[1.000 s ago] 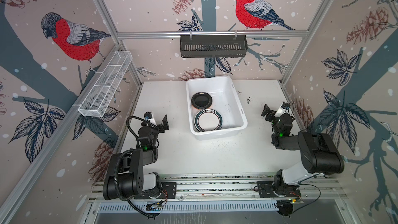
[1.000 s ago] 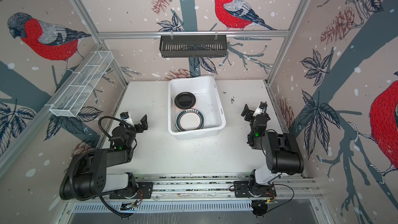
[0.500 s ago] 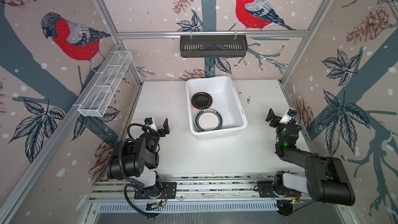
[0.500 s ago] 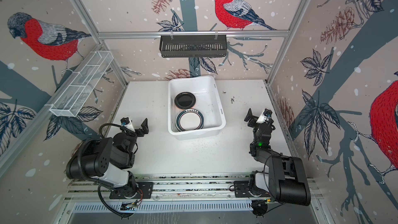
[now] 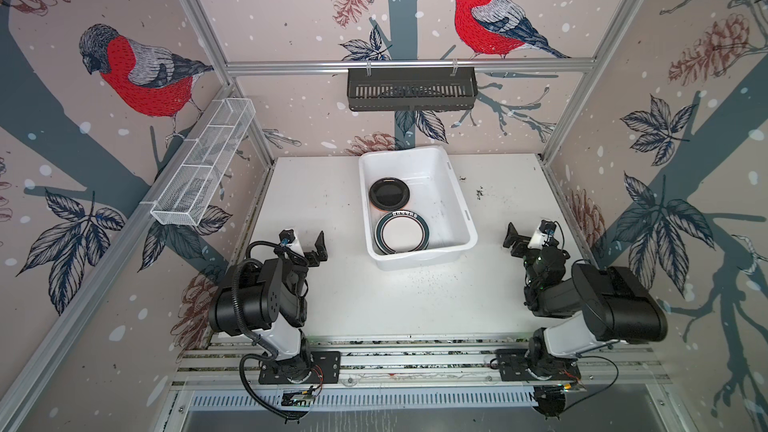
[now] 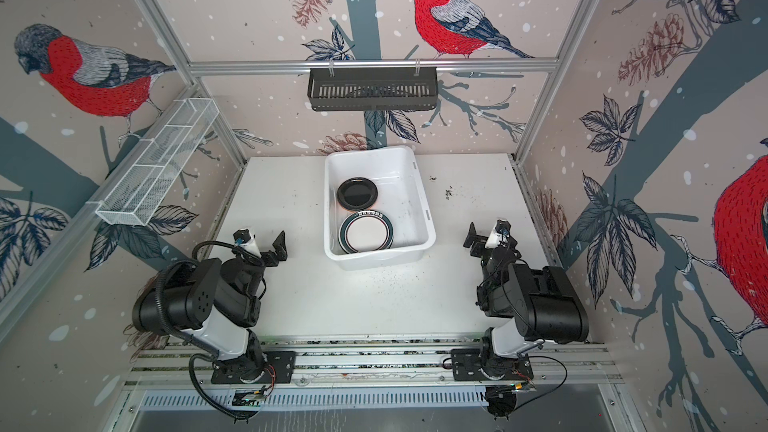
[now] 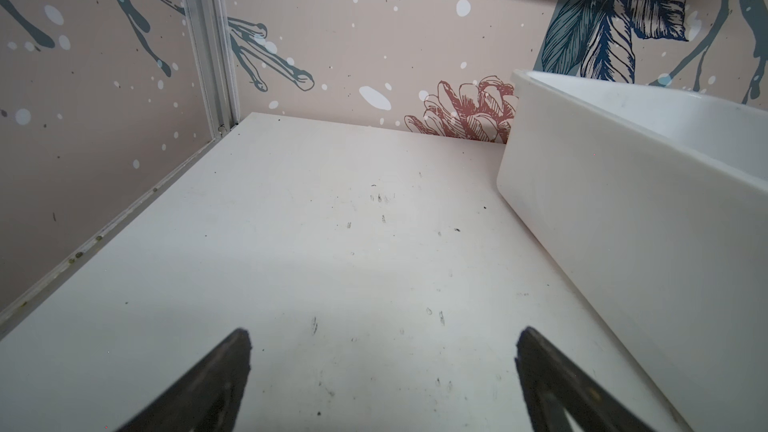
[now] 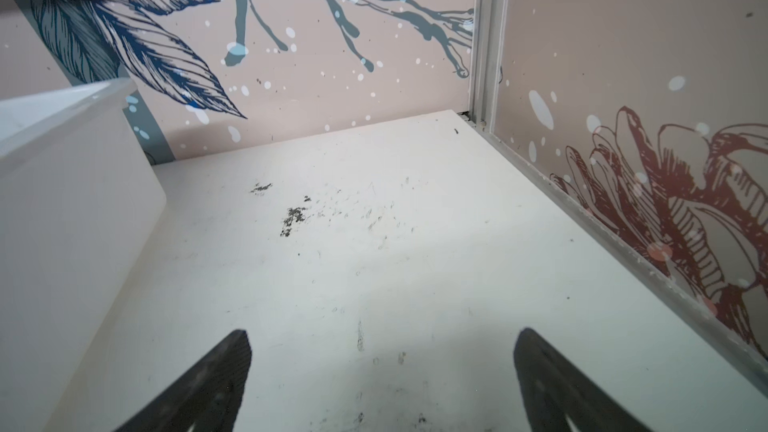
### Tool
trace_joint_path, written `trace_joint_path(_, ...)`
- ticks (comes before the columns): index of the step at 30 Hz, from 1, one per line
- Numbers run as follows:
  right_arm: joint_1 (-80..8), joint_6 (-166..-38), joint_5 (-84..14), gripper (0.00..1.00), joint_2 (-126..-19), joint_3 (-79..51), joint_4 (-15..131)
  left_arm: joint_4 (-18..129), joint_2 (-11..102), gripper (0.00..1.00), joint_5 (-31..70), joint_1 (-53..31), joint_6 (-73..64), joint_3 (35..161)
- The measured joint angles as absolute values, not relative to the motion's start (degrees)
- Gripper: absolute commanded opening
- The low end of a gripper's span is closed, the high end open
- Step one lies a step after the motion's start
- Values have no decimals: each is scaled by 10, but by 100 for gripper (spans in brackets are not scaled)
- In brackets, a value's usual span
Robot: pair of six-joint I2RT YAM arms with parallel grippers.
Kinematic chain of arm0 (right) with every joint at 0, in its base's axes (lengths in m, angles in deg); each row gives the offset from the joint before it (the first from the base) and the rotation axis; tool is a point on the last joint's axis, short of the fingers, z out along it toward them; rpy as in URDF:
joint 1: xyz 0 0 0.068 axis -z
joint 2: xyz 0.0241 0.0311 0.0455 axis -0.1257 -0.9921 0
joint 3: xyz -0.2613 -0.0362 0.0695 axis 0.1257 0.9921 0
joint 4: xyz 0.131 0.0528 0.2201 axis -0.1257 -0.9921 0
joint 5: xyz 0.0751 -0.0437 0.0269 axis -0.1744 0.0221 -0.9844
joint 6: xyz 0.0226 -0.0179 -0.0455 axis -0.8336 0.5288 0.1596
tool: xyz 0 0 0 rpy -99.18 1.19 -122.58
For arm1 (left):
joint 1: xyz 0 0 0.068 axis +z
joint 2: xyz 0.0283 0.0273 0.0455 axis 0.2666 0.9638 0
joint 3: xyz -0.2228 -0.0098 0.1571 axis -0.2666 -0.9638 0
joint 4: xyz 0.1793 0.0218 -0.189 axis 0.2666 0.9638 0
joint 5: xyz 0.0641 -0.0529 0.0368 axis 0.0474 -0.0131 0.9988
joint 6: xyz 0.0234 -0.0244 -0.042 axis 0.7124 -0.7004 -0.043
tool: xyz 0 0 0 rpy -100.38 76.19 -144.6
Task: Place the plates into the plastic bin on the countertop
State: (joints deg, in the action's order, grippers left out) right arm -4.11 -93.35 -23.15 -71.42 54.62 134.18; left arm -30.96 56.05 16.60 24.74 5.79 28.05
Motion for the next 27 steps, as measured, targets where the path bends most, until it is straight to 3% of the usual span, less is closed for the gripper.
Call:
trace_joint_path(11,-79,-902,-174,100,-725,511,1321,-311,560,99,159,247,58,281)
trace_joint_path(27,-80,-896,-169,99,-725,511,1321,-314,556,99,151,248,60,289)
